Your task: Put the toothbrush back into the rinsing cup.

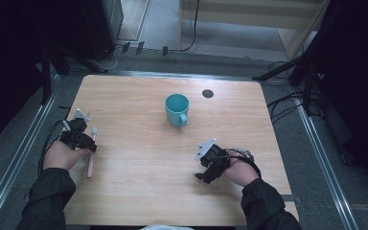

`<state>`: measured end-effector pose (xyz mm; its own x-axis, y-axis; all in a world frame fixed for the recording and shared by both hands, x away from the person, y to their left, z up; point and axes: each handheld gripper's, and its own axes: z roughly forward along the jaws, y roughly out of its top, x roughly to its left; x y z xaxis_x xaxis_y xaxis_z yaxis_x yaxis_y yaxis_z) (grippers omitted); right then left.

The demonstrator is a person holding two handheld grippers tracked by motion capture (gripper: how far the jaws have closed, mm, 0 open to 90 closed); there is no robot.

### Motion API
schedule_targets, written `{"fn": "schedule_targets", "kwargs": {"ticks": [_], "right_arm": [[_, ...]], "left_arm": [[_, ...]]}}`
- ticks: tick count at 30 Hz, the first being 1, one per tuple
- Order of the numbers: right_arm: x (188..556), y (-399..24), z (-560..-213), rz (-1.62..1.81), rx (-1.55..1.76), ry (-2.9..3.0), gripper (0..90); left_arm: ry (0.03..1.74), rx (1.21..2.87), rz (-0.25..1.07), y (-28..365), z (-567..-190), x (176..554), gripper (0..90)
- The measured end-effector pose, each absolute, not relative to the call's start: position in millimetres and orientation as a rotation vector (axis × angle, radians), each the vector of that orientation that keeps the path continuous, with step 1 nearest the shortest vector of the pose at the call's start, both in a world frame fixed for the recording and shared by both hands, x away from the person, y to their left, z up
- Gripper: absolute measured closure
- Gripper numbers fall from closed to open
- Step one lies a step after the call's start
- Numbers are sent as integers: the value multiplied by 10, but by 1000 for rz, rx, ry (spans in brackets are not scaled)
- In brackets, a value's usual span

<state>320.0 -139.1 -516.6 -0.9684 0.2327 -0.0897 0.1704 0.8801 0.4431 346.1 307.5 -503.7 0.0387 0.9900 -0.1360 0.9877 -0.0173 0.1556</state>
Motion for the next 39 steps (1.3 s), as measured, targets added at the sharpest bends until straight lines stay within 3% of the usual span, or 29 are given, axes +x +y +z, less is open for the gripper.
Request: {"fn": "schedule_targets", "kwargs": {"ticks": [13,27,39], "right_arm": [[3192,-1408,-5171,664,312,2912,197],[3189,-1402,-5186,646,310,2916,197],[3184,-1405,-5183,643,313,2914,197]], "left_arm": [[2053,2109,3,3064,-5072,3455,676],[2102,2153,48,2989,-5069,3460,769],[2067,2161,16,3036,-5069,3465,780]]}}
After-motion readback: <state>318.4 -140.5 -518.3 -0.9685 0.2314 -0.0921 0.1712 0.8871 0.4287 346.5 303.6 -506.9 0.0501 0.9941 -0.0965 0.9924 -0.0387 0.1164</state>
